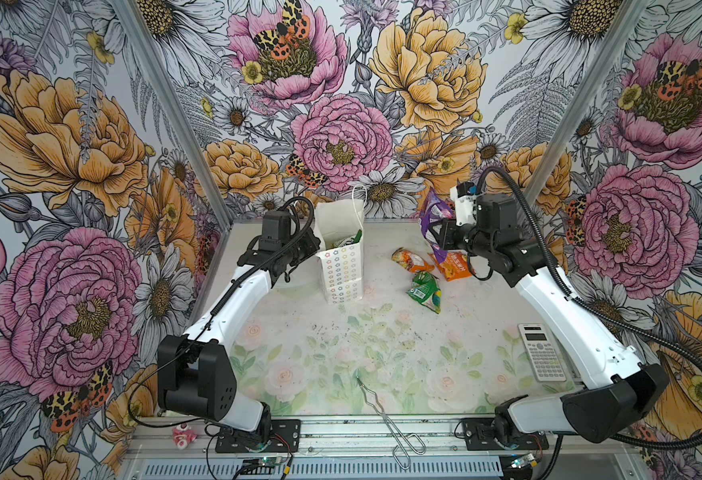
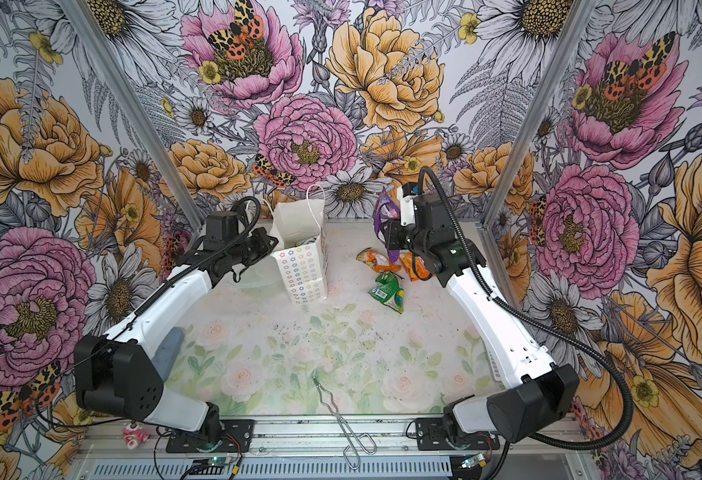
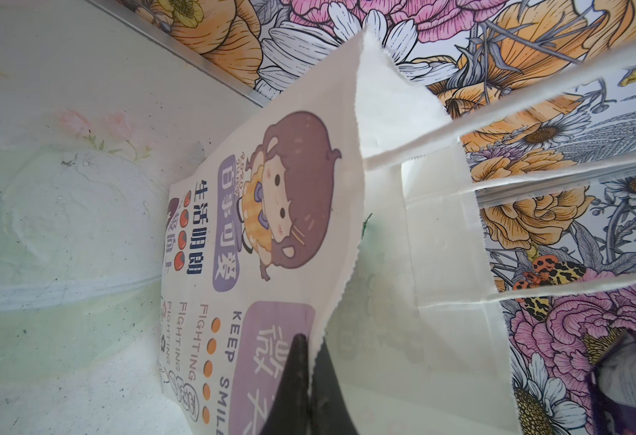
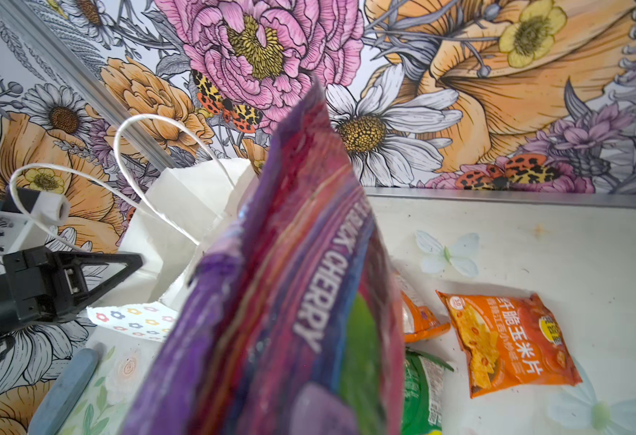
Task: Place the snacks into the paper bag
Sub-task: 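Lift the purple candy bag with the right gripper and carry it toward the bag, then lower the purple candy bag into the paper bag mouth with the right gripper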
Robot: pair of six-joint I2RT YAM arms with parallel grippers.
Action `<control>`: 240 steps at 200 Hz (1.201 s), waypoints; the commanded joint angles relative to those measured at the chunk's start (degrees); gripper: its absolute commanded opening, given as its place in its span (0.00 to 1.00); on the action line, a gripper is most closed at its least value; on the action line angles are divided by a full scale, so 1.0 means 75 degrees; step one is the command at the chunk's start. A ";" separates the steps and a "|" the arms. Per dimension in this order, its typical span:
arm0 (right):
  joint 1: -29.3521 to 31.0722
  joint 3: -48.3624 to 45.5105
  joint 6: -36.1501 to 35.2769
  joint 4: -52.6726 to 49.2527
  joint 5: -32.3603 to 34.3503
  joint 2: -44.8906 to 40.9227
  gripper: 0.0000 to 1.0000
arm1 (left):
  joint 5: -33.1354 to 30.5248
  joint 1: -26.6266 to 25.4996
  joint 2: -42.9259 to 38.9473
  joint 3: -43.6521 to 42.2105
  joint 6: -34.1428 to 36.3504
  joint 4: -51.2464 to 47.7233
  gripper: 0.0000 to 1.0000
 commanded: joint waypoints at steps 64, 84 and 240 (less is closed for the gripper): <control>0.0805 0.2190 -0.0518 0.1327 -0.0725 0.1356 0.00 | 0.0219 -0.0038 -0.0060 0.0077 -0.0004 0.0054 0.00; 0.0966 0.2625 -0.0499 0.1516 -0.0931 0.1746 0.00 | 0.0210 -0.0047 -0.0105 0.0064 -0.0004 0.0053 0.00; 0.2051 0.5016 -0.0357 0.2253 -0.1685 0.4265 0.00 | 0.0191 -0.0065 -0.0222 0.0020 -0.0012 0.0059 0.00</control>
